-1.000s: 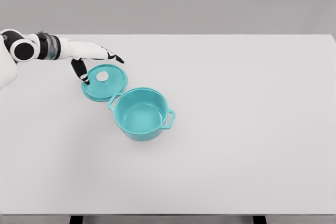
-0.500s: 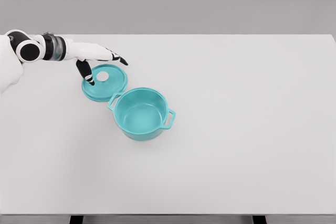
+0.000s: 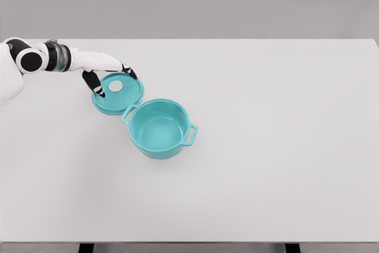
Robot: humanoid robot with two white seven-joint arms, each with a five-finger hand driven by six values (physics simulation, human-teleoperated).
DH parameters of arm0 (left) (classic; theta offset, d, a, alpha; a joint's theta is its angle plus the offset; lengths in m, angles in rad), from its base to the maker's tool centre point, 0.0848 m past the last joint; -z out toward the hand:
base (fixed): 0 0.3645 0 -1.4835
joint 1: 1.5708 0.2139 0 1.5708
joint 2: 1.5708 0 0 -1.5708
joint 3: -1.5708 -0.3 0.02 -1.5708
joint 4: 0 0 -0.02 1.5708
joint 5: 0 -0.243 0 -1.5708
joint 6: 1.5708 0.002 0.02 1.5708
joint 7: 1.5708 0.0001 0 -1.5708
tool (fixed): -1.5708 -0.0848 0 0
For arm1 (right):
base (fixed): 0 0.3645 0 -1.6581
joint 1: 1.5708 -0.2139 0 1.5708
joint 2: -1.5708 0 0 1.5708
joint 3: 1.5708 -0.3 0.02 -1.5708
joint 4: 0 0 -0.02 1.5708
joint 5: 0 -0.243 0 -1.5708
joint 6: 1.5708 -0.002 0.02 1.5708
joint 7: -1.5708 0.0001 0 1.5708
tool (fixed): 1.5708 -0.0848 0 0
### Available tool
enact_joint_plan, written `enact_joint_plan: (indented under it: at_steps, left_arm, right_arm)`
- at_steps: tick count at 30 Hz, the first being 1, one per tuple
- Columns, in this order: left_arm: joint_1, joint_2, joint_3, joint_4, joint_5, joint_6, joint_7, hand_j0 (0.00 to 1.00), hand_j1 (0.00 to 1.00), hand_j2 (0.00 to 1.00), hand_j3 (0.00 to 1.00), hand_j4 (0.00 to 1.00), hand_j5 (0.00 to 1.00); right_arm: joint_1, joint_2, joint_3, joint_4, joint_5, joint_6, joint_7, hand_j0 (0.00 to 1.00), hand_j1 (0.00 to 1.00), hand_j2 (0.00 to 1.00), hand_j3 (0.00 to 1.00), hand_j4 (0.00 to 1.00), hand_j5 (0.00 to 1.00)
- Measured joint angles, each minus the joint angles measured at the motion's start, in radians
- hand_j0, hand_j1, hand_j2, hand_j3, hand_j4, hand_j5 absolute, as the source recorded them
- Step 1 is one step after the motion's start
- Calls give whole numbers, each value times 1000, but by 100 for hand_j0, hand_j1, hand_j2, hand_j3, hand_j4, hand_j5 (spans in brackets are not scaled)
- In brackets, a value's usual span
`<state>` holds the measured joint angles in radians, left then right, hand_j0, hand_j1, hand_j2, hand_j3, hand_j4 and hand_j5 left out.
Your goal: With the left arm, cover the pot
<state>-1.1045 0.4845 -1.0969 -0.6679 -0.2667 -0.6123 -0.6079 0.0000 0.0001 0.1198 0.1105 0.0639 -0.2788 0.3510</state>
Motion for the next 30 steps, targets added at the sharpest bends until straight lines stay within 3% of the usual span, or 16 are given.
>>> enact_joint_plan:
  at_steps: [3, 13, 25, 30]
  left_arm:
    - [3, -1, 3, 1, 4, 3, 2, 64, 64, 64, 64, 64, 64]
    - [5, -1, 3, -1, 12, -1, 1, 46, 46, 46, 46, 46, 46]
    - [3, 11, 16, -16, 49, -1, 0, 44, 44, 44, 44, 44, 44]
    - [3, 49, 32, -92, 70, -1, 1, 44, 44, 44, 44, 44, 44]
  right_arm:
    - [0, 0, 0, 0, 0, 0, 0, 100, 100, 100, 100, 100, 100]
    - [0, 0, 0, 0, 0, 0, 0, 100, 100, 100, 100, 100, 100]
    - [0, 0, 0, 0, 0, 0, 0, 100, 100, 100, 100, 100, 100]
    - [0, 0, 0, 0, 0, 0, 0, 100, 100, 100, 100, 100, 100]
